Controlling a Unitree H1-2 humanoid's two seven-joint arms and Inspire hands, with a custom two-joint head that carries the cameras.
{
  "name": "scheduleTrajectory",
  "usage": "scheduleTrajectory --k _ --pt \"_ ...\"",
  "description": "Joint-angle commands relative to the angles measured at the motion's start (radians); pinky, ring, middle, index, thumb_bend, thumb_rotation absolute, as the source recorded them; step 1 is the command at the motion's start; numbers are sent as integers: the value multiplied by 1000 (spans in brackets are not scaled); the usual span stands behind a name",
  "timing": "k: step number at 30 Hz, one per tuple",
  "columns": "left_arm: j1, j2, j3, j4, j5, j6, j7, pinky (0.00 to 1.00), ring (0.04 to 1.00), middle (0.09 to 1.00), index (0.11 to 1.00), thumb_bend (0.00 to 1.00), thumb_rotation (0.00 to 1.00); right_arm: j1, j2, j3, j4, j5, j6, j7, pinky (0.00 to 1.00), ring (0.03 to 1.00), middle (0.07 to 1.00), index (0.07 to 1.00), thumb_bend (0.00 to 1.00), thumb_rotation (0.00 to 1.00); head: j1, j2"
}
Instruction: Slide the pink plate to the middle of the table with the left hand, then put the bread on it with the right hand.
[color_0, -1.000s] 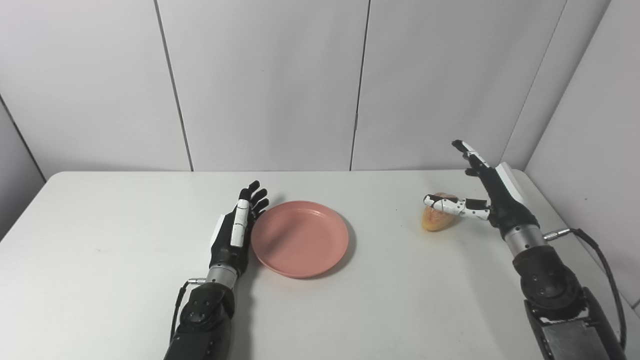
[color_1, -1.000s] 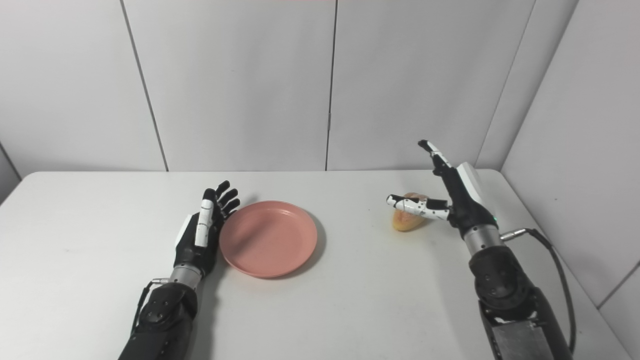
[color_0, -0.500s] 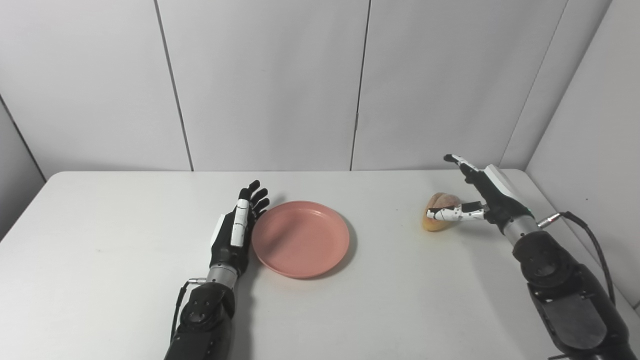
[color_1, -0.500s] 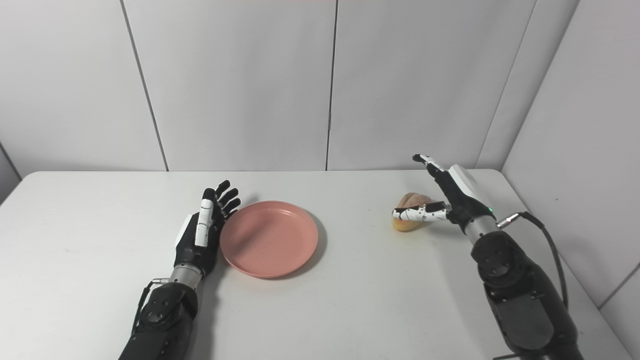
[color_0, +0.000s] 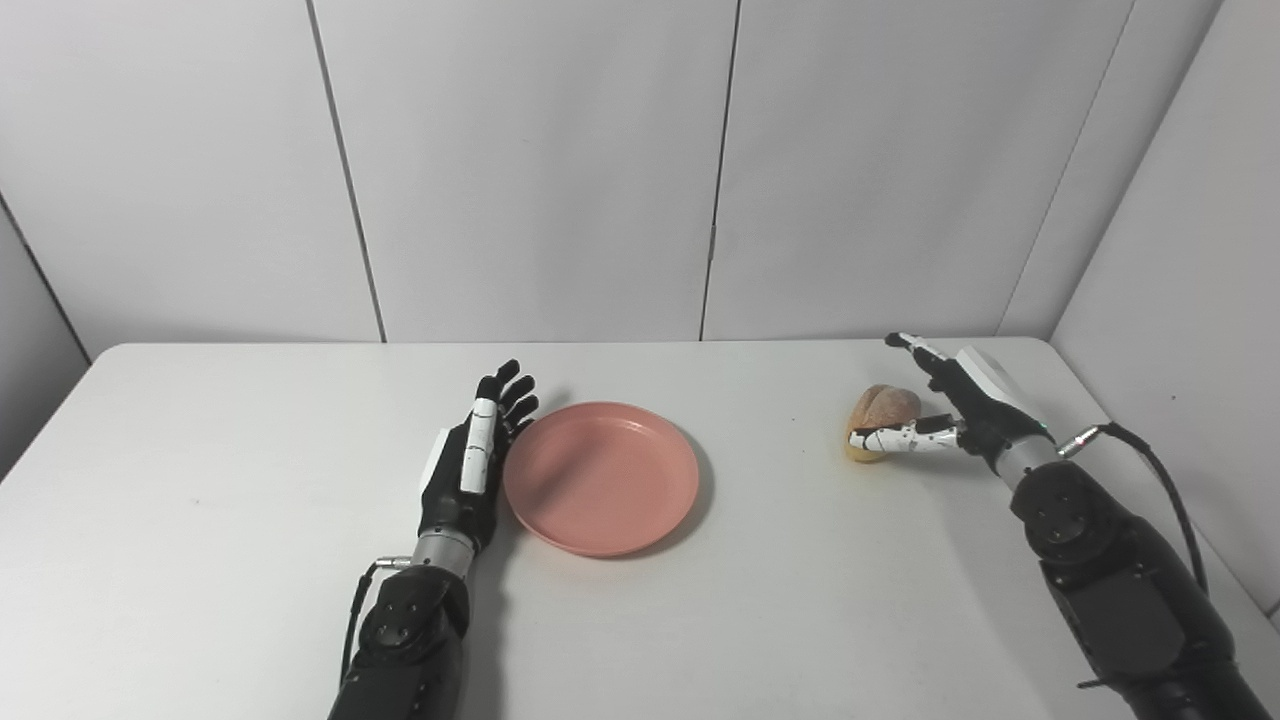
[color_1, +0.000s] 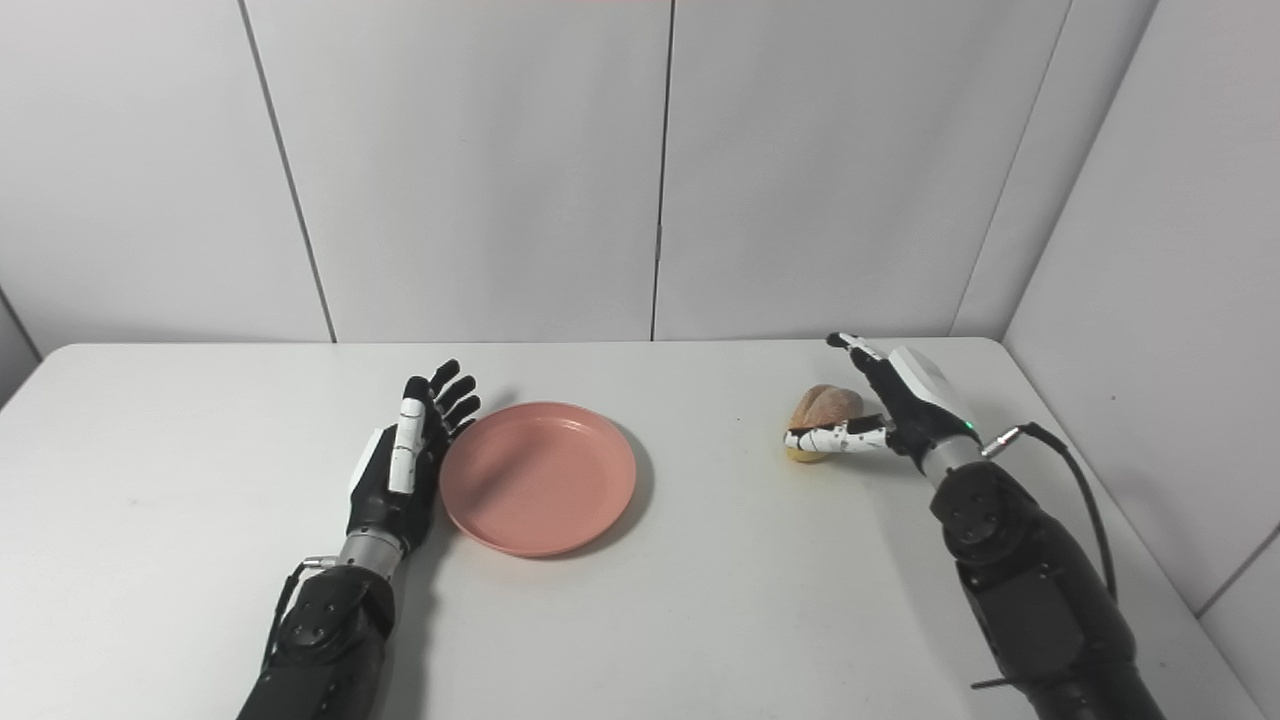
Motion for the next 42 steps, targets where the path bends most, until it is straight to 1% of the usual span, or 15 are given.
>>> scheduleTrajectory --k 1,6,8,10,13,17,22,24,27,28,30,34,36,37,42 --pt "0 -10 0 -23 -6 -16 -7 914 917 921 909 760 1000 -53 -16 1 -8 -11 -26 -27 859 980 966 913 801 350 1 1" --pt "10 -12 -5 -43 0 -9 -5 913 920 924 912 753 1000 -62 -15 25 19 -21 -43 -40 847 976 960 909 813 374 3 5" --pt "11 -12 -7 -46 3 -8 -2 911 920 924 910 757 1000 -65 -14 35 25 -27 -45 -43 863 972 957 907 812 383 4 7" --pt "13 -13 -7 -50 3 -5 -1 911 920 923 909 757 1000 -68 -12 40 31 -28 -43 -41 873 971 954 906 807 365 3 10" --pt "16 -14 -7 -58 1 2 0 910 920 924 911 760 1000 -70 -8 50 35 -34 -38 -39 852 966 949 910 796 337 2 10" --pt "16 -14 -7 -61 2 4 1 907 919 925 912 759 1000 -71 1 68 44 -48 -44 -49 840 958 942 902 811 325 0 13" --pt "21 -15 -7 -74 -2 13 -1 910 920 926 913 758 1000 -68 8 83 58 -58 -46 -62 821 941 931 887 798 236 2 15" --pt "22 -15 -6 -76 -4 14 -3 911 921 926 914 757 1000 -67 13 82 73 -57 -60 -76 818 940 929 885 793 226 2 18" --pt "23 -15 -5 -78 -6 15 -5 912 921 925 913 759 1000 -64 21 78 85 -55 -74 -106 772 892 875 832 727 103 1 18" --pt "23 -15 -5 -79 -6 15 -5 912 922 925 912 761 1000 -63 23 77 85 -55 -80 -116 745 857 853 810 710 61 1 18" --pt "23 -15 -6 -79 -6 15 -6 913 922 925 913 763 1000 -61 24 78 85 -56 -92 -130 701 800 815 774 682 13 0 17" --pt "22 -15 -5 -78 -7 14 -8 917 923 925 914 765 1000 -60 19 82 89 -57 -106 -140 653 738 774 730 636 0 0 17" --pt "23 -15 -6 -78 -6 13 -7 916 924 925 913 769 1000 -58 20 75 80 -48 -91 -130 577 678 761 714 596 0 1 17" --pt "23 -16 -5 -78 -8 13 -8 917 924 925 913 767 1000 -56 22 71 75 -43 -86 -128 514 621 744 694 559 0 1 17" --pt "22 -15 -5 -78 -12 12 -10 911 921 922 910 769 1000 -54 23 65 72 -45 -84 -144 483 585 700 622 476 0 0 15"
